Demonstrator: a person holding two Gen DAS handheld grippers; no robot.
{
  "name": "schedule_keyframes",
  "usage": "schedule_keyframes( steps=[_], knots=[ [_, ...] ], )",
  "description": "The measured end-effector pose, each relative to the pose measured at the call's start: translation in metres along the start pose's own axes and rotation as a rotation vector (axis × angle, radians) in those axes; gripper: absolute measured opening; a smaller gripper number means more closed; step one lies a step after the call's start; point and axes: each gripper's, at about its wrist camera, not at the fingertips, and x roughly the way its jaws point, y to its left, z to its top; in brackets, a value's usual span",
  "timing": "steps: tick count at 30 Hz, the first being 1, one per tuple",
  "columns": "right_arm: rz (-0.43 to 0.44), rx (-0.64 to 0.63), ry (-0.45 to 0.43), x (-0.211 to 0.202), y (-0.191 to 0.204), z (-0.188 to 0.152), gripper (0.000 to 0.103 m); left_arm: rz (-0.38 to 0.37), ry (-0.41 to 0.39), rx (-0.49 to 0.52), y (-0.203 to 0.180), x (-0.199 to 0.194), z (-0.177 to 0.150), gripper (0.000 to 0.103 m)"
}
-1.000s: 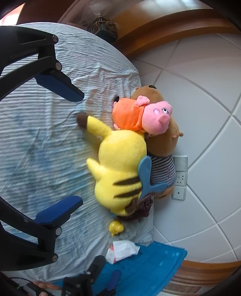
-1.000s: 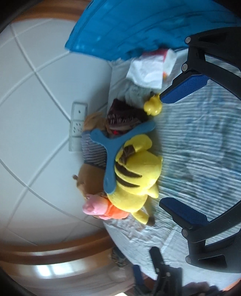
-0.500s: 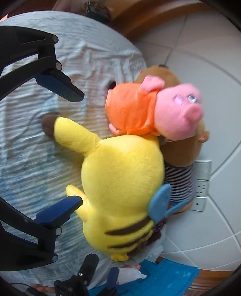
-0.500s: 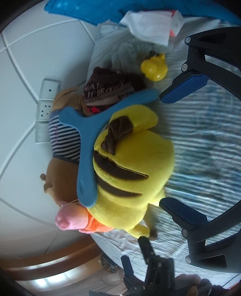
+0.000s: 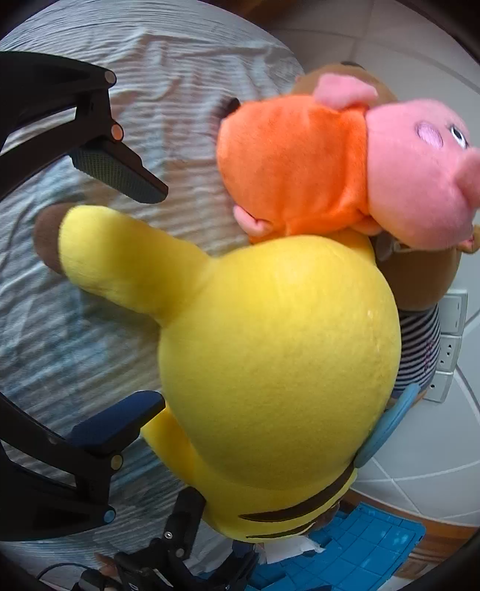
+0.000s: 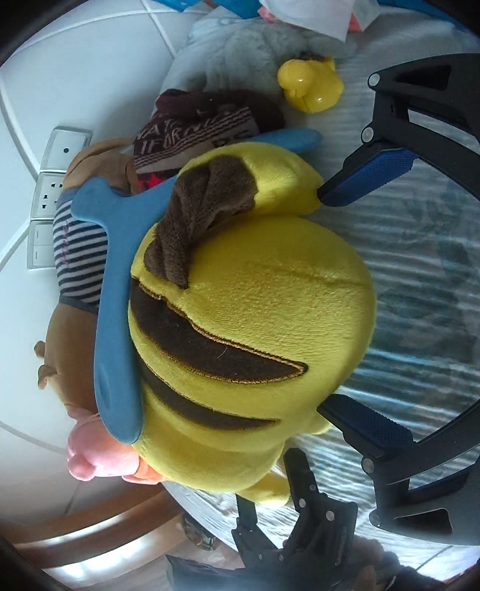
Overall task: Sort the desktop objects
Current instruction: 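Move the right tool to the yellow Pikachu plush and close on it, then lift the Pikachu plush with the right tool and carry it over the blue crate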
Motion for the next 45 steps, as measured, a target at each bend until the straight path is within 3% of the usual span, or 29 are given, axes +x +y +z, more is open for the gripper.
schedule_keyframes(
  steps=[3, 7, 9, 12, 14, 16, 17, 20, 24, 38, 45],
  knots=[
    [0.008, -0.018, -0.005, 0.005, 0.003, 0.002, 0.103, -0.02, -0.008, 0.012, -0.002, 0.004, 0.004, 0.103],
    [0.007, -0.02, -0.024, 0.005, 0.003, 0.002, 0.103, -0.027, -0.017, 0.031, -0.007, 0.008, 0.004, 0.085],
    [-0.004, -0.029, -0.035, 0.004, 0.005, 0.002, 0.103, 0.005, -0.013, 0.046, -0.011, 0.011, 0.003, 0.08],
    [-0.01, -0.042, -0.045, 0.003, 0.007, 0.001, 0.102, 0.034, -0.017, 0.043, -0.014, 0.014, 0.002, 0.063],
    [0.015, -0.053, -0.049, 0.003, 0.01, 0.002, 0.087, 0.04, -0.02, 0.024, -0.012, 0.014, 0.002, 0.054],
    [0.002, -0.069, -0.057, 0.002, 0.014, 0.003, 0.082, 0.092, -0.012, -0.01, -0.008, 0.016, 0.002, 0.028],
    [-0.005, -0.077, -0.061, 0.001, 0.017, 0.004, 0.078, 0.098, -0.013, -0.043, -0.002, 0.014, 0.003, 0.023],
    [0.005, -0.065, -0.077, -0.002, 0.015, 0.002, 0.073, 0.079, -0.002, -0.12, 0.01, 0.012, 0.007, 0.023],
    [0.026, -0.051, -0.077, -0.001, 0.011, 0.003, 0.071, 0.106, -0.002, -0.096, 0.002, 0.009, 0.008, 0.023],
    [0.067, -0.037, -0.094, -0.031, 0.008, -0.001, 0.065, 0.087, -0.038, -0.126, -0.01, -0.032, 0.001, 0.021],
    [0.074, -0.068, -0.095, -0.064, 0.013, -0.015, 0.064, 0.086, -0.052, -0.113, -0.029, -0.067, -0.024, 0.021]
  ],
)
